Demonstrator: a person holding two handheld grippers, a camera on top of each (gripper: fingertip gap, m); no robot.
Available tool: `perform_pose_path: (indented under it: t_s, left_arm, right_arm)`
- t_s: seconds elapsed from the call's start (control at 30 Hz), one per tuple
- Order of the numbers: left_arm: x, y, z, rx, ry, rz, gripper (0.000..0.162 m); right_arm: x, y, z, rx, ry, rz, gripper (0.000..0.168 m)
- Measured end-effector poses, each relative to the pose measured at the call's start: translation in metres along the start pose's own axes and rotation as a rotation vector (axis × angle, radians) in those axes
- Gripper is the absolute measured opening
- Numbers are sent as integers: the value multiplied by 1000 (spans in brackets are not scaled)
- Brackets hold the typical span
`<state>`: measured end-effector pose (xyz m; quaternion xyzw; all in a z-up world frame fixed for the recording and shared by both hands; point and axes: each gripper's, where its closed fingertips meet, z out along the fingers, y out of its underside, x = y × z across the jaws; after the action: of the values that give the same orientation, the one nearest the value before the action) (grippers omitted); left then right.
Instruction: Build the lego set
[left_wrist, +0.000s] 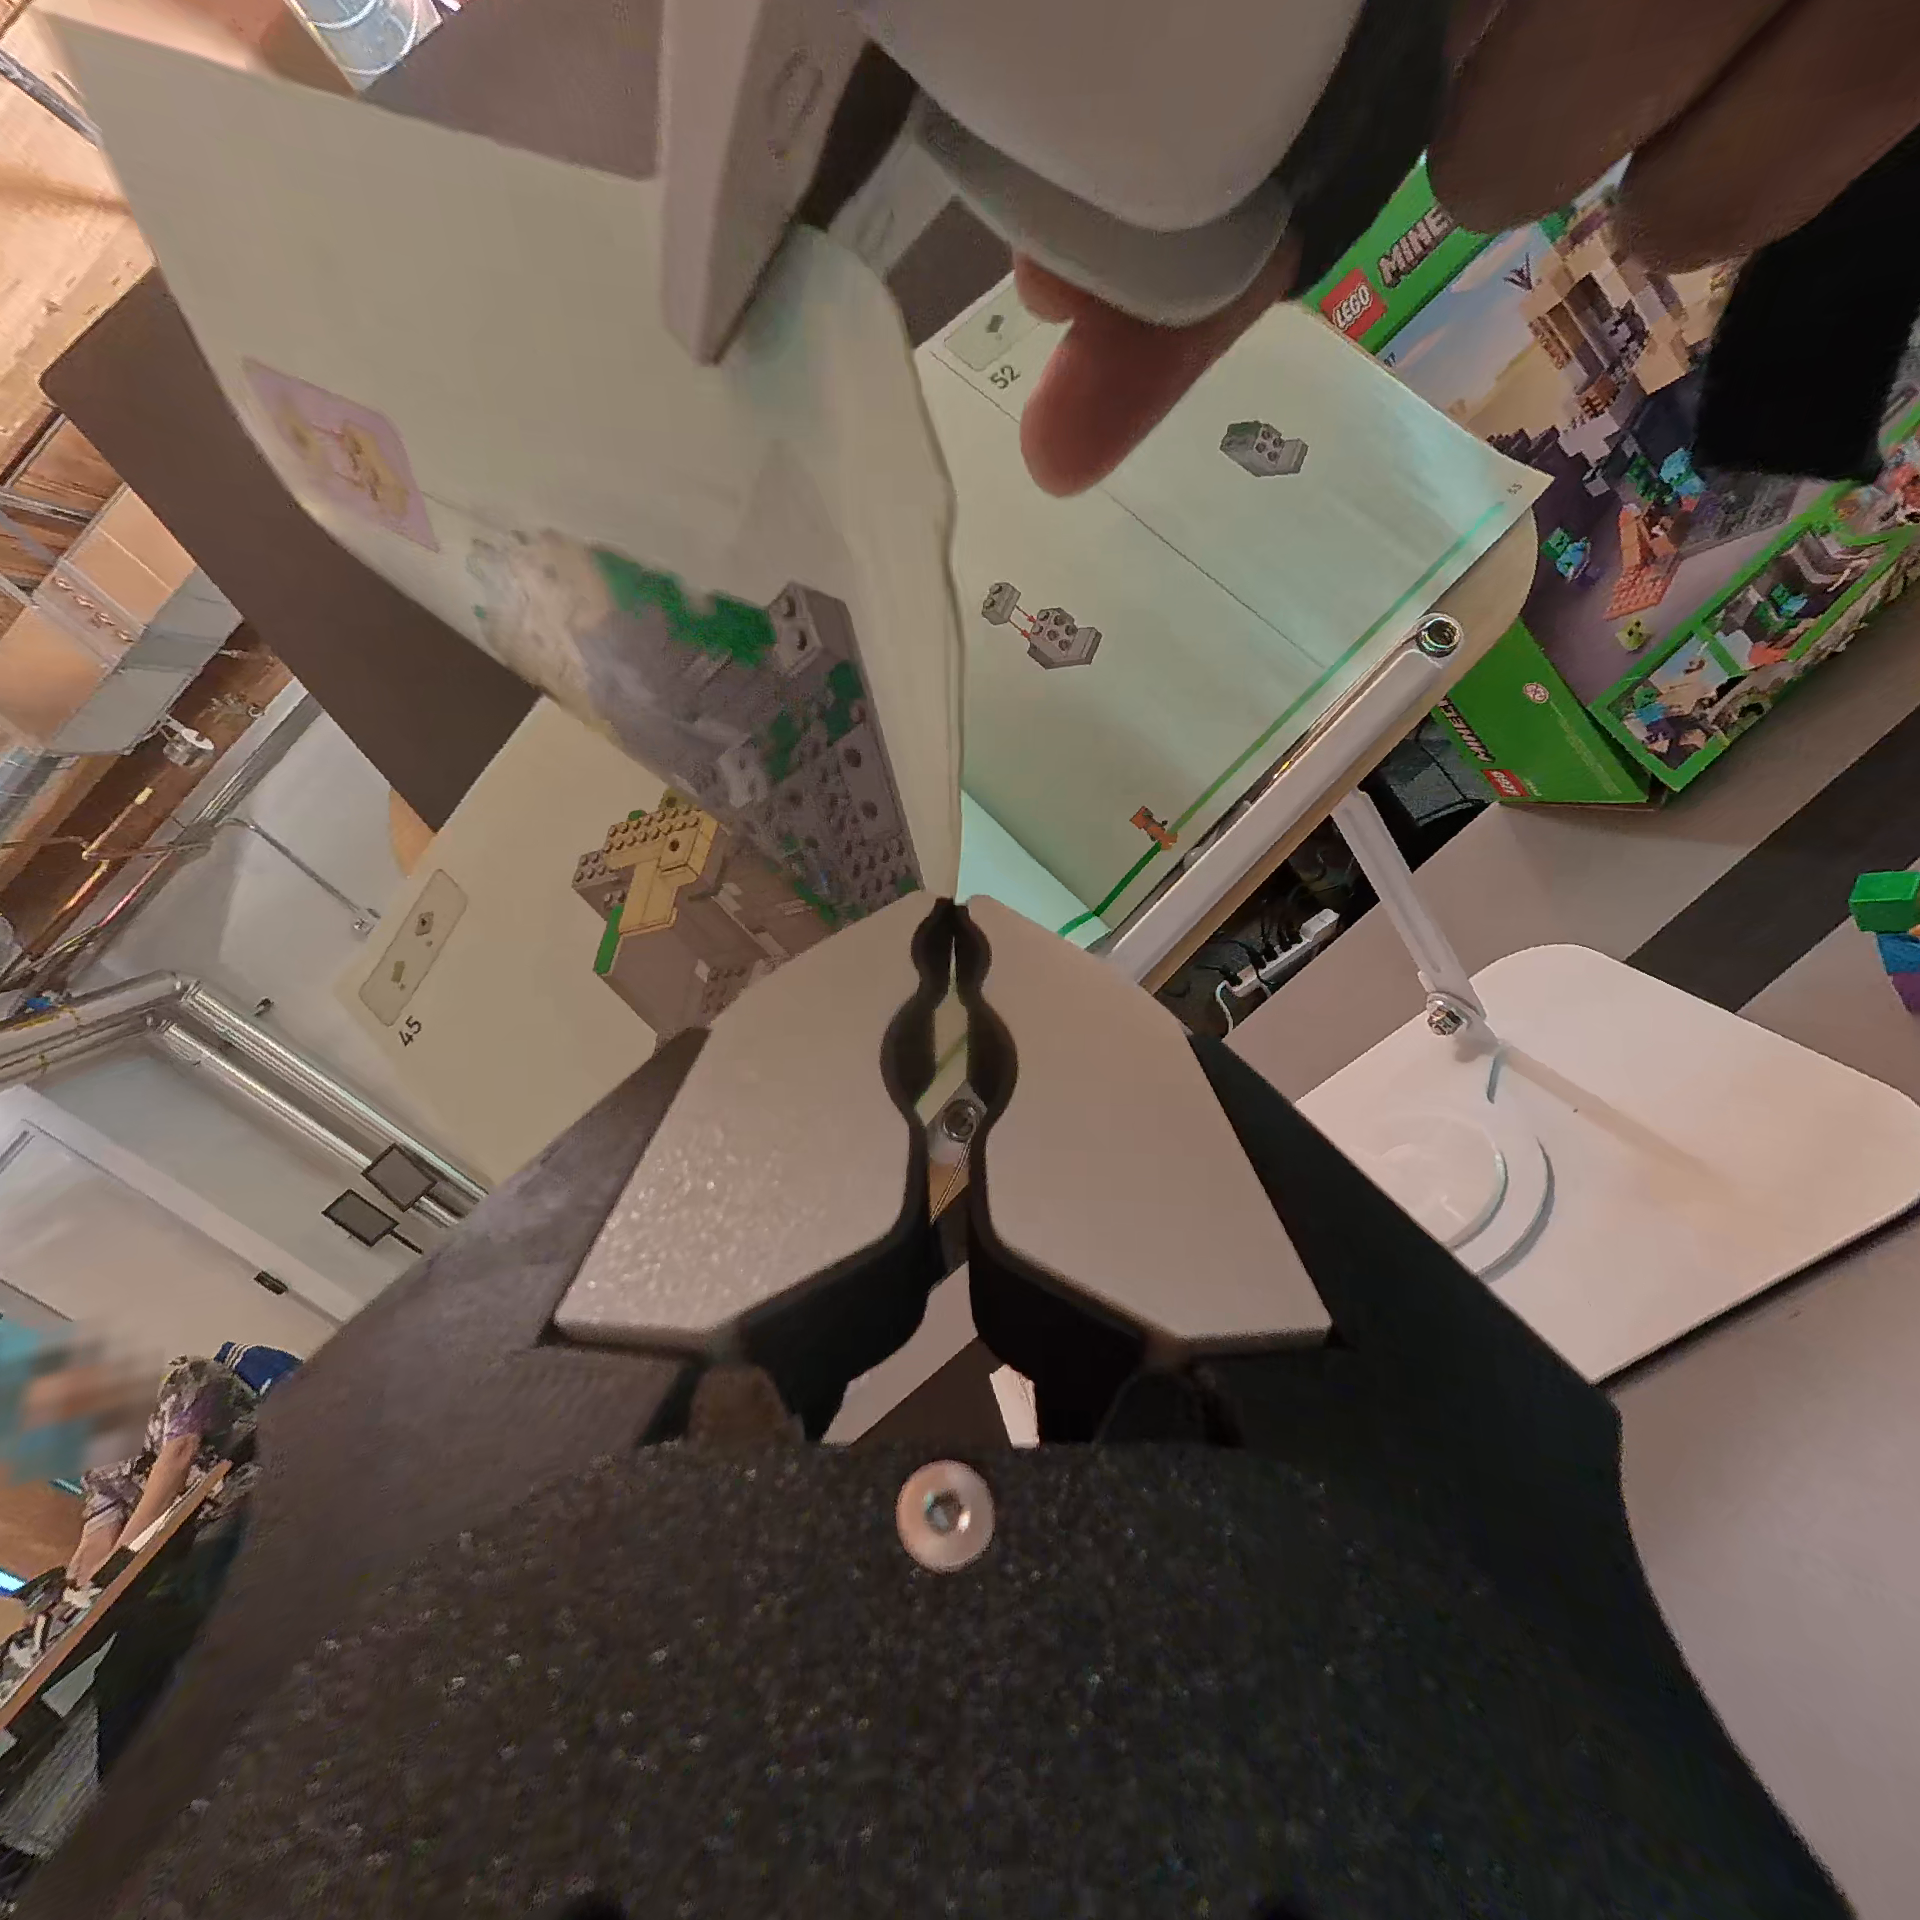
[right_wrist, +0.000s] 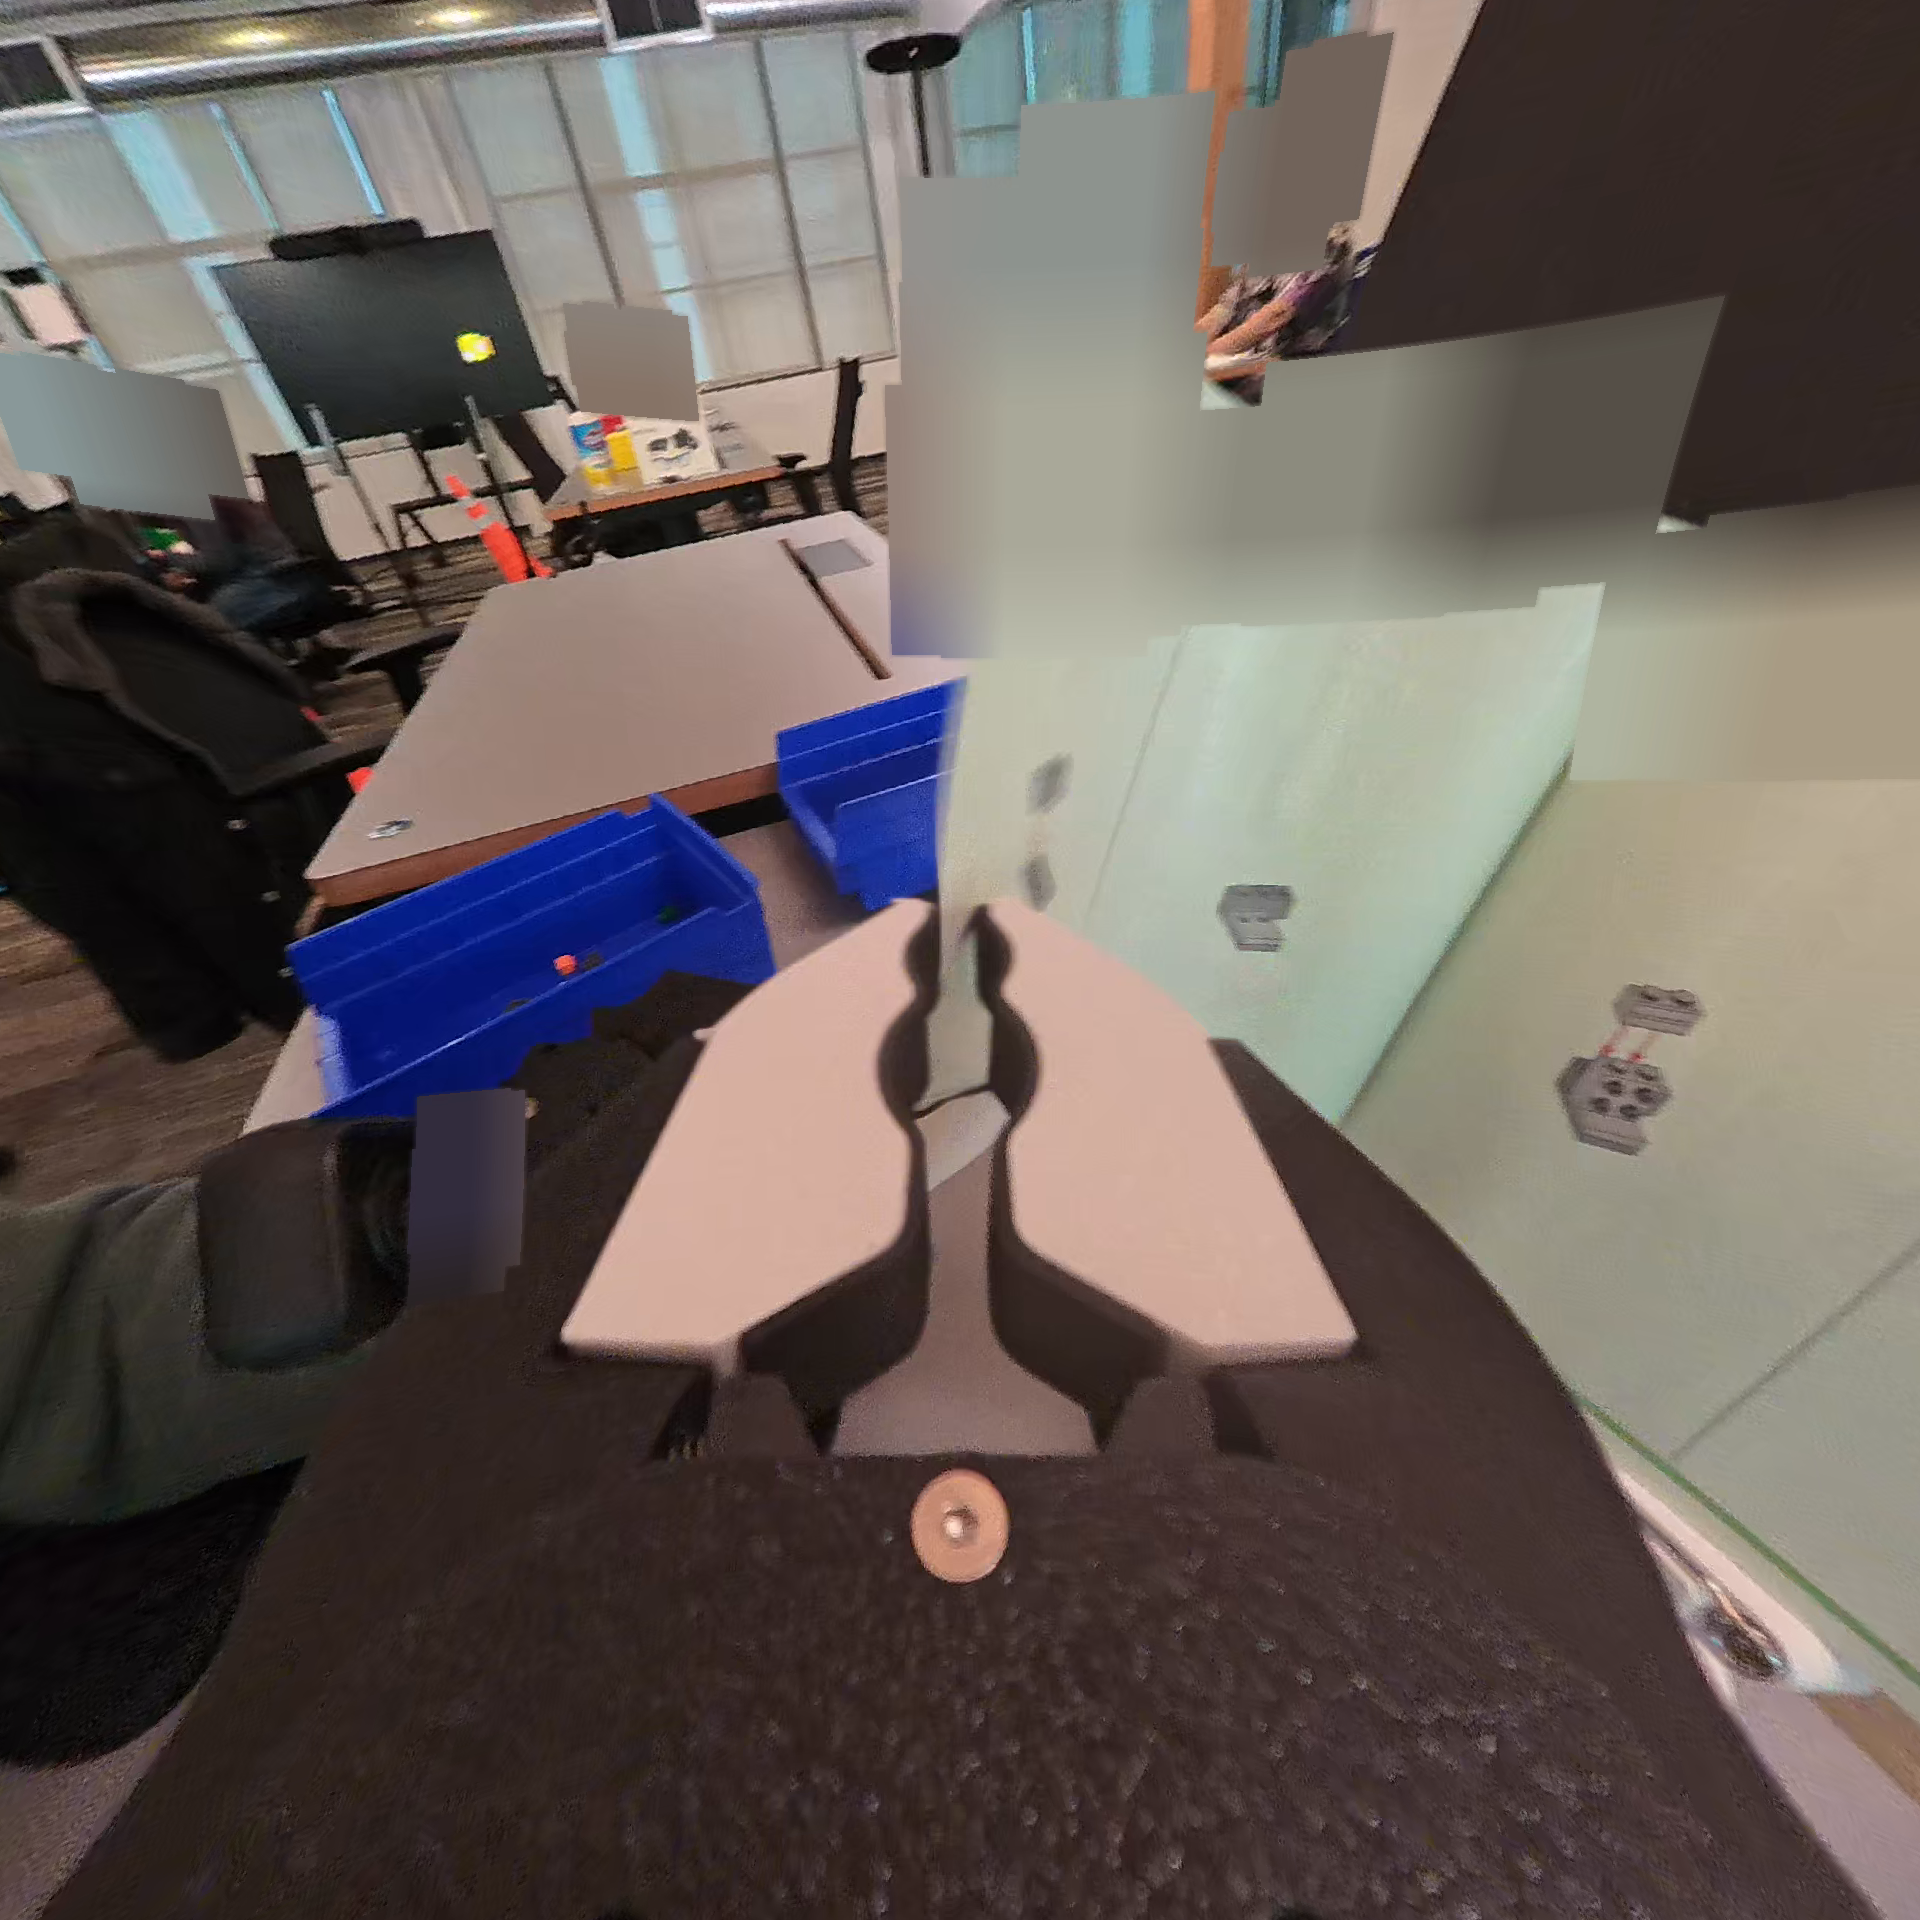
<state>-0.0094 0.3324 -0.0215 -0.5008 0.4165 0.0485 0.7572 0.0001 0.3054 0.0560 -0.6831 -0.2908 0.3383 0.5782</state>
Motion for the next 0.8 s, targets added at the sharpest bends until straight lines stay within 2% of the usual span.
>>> perform_pose_path:
  t_s: [0.03, 0.1, 0.23, 0.37, 0.5, 0.6, 0.7, 0.73, 0.8]
  left_arm:
    - [0, 0, 0, -1, 3, -3, 0]
    - [3, 1, 0, -4, 31, -8, 0]
    - [14, -11, -10, 51, 139, -101, 14]
    - [10, -29, -22, 113, 270, -394, 26]
    - [-20, -43, -17, 134, 321, -665, 31]
    - [-39, -42, -2, 105, 373, -843, 44]
    - [-37, -40, 13, 63, 514, -1031, 62]
    - [-34, -40, 17, 53, 549, -1077, 64]
    - [-30, -44, 19, 77, 615, -1135, 46]
  right_arm:
    - [2, 1, -1, -5, 14, -8, 0]
    - [6, 2, -2, -12, 35, -10, 0]
    - [18, 2, -12, -2, 117, -54, 0]
    - [28, 8, -19, -7, 176, -115, 0]
    - [20, 20, -14, -27, 160, -173, 0]
    - [14, 27, -11, -33, 143, -185, 0]
    - [8, 31, -8, -31, 115, -183, 0]
    - [7, 31, -7, -29, 110, -186, 0]
    - [7, 32, -7, -30, 108, -183, 0]
